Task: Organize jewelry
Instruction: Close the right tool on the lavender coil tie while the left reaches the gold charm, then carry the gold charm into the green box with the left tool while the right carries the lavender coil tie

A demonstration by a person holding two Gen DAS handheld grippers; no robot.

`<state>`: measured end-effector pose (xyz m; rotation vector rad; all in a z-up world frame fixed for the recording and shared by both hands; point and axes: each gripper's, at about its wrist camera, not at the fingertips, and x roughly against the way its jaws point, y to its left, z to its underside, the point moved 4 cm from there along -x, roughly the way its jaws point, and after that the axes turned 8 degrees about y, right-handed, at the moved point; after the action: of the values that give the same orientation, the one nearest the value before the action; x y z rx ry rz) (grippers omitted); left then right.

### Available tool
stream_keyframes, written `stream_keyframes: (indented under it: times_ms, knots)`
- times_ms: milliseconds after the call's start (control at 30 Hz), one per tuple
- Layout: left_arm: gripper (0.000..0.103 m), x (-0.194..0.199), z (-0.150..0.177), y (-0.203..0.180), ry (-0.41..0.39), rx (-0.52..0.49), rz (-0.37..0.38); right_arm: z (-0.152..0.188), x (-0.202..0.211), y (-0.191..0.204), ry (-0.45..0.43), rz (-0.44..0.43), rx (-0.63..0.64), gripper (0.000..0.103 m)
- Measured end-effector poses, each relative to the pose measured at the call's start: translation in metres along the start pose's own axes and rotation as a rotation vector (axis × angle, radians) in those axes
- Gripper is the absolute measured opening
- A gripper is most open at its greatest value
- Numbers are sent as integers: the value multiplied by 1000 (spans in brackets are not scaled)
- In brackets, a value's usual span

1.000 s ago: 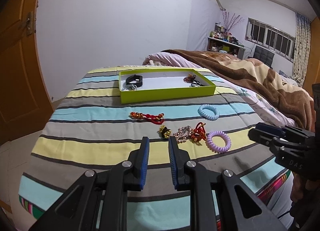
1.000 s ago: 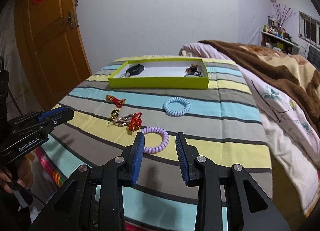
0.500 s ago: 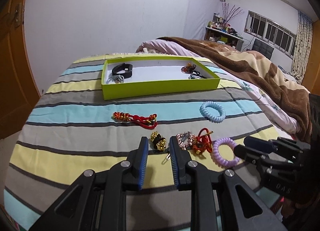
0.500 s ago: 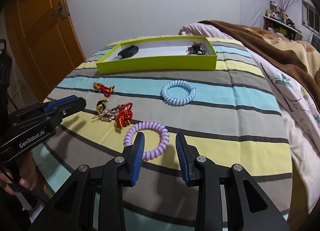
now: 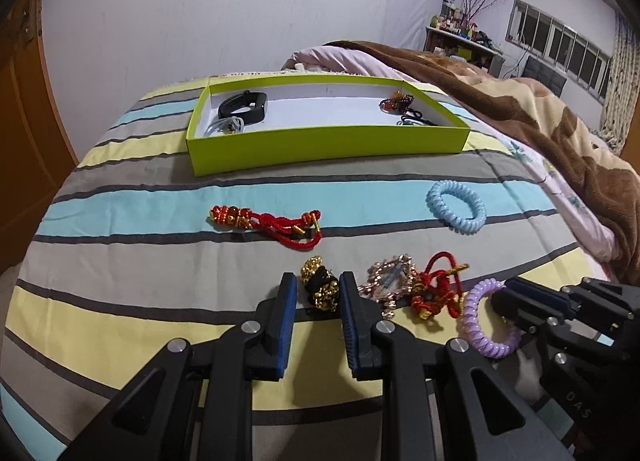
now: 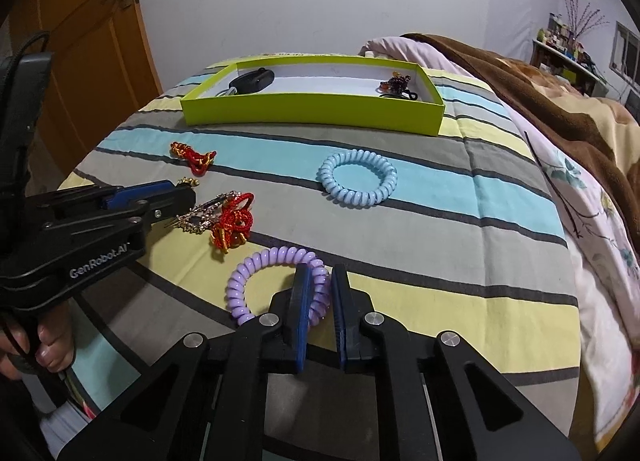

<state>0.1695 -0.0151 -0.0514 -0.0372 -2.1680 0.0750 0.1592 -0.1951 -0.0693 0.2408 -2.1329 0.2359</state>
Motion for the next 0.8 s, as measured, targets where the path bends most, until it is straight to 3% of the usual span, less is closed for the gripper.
stream_keyframes:
  times_ms: [100, 800]
  knots:
    - [18, 0, 0, -3, 0, -17, -20, 0, 0, -2, -5, -7, -10, 10]
    - [17, 41, -4, -3, -120, -34, -84, -3, 34, -5, -94, -19, -35, 9]
